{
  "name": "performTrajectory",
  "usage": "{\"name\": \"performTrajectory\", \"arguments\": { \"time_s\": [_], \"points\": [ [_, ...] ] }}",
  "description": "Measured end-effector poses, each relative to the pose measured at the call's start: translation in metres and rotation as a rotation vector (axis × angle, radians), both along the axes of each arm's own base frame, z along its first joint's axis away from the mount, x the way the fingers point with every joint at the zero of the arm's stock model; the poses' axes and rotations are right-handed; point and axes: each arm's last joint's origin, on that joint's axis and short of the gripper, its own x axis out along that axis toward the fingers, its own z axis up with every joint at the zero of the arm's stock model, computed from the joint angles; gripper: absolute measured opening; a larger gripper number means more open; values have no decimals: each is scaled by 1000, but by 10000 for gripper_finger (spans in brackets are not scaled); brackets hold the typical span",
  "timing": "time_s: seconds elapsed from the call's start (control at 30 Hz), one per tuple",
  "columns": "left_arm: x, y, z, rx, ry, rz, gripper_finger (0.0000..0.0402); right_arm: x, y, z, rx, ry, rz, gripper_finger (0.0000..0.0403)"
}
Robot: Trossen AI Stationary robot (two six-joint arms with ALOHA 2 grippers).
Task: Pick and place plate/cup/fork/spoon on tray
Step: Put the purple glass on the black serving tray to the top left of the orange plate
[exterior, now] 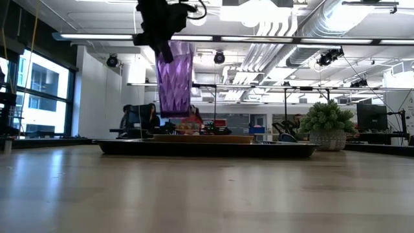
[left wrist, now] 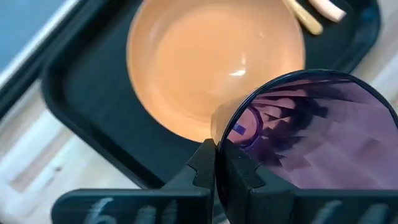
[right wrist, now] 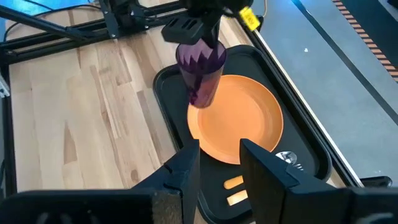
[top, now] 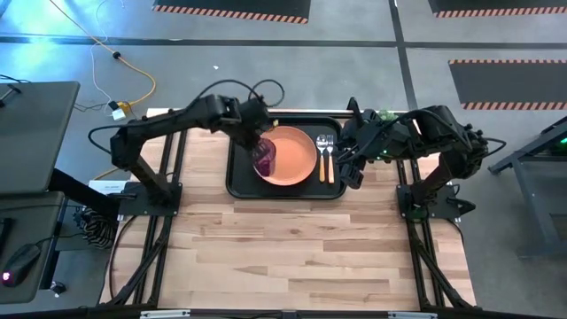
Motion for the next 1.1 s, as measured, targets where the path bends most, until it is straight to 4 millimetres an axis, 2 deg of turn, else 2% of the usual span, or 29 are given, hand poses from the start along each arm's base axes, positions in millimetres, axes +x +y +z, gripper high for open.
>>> {"name": "performTrajectory", "arguments": {
  "time_s": [0.4, 0.7, 0.87, 1.1],
  "points": [
    [-35, 70, 0, 45, 43, 79, 4, 2, -16, 0, -2, 0, -67, 106],
    [-63, 107, 0, 66, 71, 131, 5, 2, -31, 0, -2, 0, -124, 106],
    [-69, 123, -6, 42, 44, 149, 5, 2, -38, 0, 4, -4, -162, 106],
    [-67, 146, -26, 5, 80, 195, 5, 2, -46, 0, 27, -18, -215, 106]
  ]
}}
